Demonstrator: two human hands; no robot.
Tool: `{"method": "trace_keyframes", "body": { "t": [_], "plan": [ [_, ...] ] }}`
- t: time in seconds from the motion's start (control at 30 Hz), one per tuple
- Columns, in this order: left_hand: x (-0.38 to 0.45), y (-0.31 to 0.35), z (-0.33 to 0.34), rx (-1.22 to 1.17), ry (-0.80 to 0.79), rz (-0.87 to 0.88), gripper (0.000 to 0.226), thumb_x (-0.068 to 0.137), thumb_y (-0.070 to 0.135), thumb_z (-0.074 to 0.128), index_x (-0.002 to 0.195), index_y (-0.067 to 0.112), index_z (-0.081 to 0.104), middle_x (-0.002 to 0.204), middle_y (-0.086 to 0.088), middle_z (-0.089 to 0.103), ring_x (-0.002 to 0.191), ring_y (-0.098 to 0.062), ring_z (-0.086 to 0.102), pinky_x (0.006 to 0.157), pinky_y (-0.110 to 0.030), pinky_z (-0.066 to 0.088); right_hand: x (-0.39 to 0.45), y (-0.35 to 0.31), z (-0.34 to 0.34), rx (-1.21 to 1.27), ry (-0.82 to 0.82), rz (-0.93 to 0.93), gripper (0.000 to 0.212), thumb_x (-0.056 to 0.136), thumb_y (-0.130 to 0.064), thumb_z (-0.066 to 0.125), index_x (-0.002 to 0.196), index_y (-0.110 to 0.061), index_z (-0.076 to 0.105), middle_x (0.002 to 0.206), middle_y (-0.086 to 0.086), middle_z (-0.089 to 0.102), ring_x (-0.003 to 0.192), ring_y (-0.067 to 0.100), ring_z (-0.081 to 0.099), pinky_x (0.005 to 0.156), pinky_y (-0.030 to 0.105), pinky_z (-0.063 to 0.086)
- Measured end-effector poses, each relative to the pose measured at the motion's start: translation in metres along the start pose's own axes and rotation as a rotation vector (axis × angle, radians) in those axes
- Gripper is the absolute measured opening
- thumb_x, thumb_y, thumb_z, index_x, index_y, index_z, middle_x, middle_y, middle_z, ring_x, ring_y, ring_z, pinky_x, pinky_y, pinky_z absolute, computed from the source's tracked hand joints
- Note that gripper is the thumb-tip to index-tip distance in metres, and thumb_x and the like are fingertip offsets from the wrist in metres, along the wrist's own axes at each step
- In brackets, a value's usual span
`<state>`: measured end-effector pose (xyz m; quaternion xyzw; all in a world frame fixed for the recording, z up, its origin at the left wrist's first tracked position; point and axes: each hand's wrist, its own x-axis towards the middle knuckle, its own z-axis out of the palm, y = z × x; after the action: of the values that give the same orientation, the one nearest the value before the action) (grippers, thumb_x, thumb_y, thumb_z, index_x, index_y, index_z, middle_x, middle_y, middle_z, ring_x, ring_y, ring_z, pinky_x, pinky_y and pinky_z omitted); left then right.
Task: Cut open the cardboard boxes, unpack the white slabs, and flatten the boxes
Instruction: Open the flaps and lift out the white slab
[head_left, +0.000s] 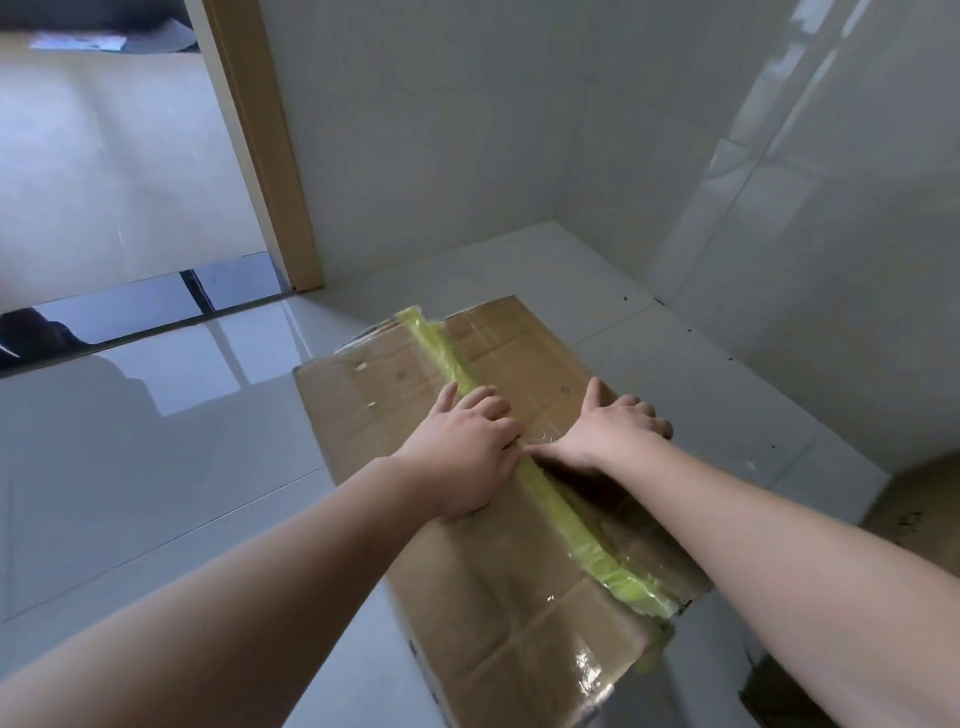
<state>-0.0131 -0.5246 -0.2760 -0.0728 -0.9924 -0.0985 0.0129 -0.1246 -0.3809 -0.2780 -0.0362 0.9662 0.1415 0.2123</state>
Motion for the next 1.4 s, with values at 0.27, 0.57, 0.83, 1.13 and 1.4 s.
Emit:
{"method": "trace_keyframes", "body": {
  "t": [0.27, 0.57, 0.83, 1.13, 1.4],
  "plan": [
    [0.031, 0.048, 0.013, -0.136, -0.108, -0.095, 0.055, 0.098, 0.049, 0.024, 0.149, 0.029, 0.017, 0.160, -0.006, -0.005, 0.145, -0.026, -0.011, 0.114, -0.054, -0.005, 0.011, 0.050, -0.010, 0.229, -0.124, 0.261, 0.151, 0.031, -0.105, 0.025, 0.152, -0.020, -0.003, 0.152, 0.023, 0.018, 0.134, 0.045, 0.029, 0.105, 0.056, 0.030],
    [0.030, 0.013, -0.009, -0.156, 0.081, -0.110, 0.045, 0.099, 0.033, 0.032, 0.142, 0.022, 0.037, 0.153, -0.006, 0.029, 0.143, -0.023, 0.017, 0.116, -0.043, 0.013, -0.044, 0.022, 0.026, 0.812, 0.305, -0.587, 0.034, 0.095, -0.015, 0.047, 0.126, -0.007, 0.060, 0.121, 0.007, 0.060, 0.112, 0.024, 0.056, 0.098, 0.033, 0.045],
    [0.027, 0.001, -0.091, -0.276, 0.361, -0.196, 0.040, 0.097, 0.036, 0.043, 0.133, 0.019, 0.049, 0.139, -0.002, 0.047, 0.123, -0.023, 0.045, 0.104, -0.036, 0.034, -0.112, 0.027, -0.038, 1.460, -0.158, -0.898, 0.027, 0.100, -0.013, 0.047, 0.116, -0.005, 0.067, 0.107, 0.004, 0.072, 0.101, 0.015, 0.067, 0.086, 0.023, 0.053],
    [-0.001, -0.026, -0.098, -0.006, 0.045, -0.376, 0.040, 0.092, 0.033, 0.045, 0.131, 0.023, 0.047, 0.132, -0.003, 0.047, 0.113, -0.026, 0.051, 0.093, -0.039, 0.042, -0.138, -0.050, 0.039, 0.029, 0.137, -1.419, 0.059, 0.102, -0.045, 0.031, 0.153, -0.019, 0.016, 0.161, -0.002, -0.001, 0.147, 0.019, -0.008, 0.119, 0.035, -0.004],
    [-0.027, -0.037, -0.032, -0.029, -0.228, -0.449, 0.027, 0.087, 0.027, 0.047, 0.112, 0.018, 0.049, 0.115, -0.007, 0.047, 0.105, -0.029, 0.052, 0.085, -0.044, 0.047, -0.103, -0.048, 0.040, -0.011, 0.339, -1.226, 0.061, 0.101, -0.045, 0.029, 0.147, -0.006, 0.029, 0.156, 0.015, 0.022, 0.145, 0.027, 0.013, 0.119, 0.038, 0.006]
  ]
}}
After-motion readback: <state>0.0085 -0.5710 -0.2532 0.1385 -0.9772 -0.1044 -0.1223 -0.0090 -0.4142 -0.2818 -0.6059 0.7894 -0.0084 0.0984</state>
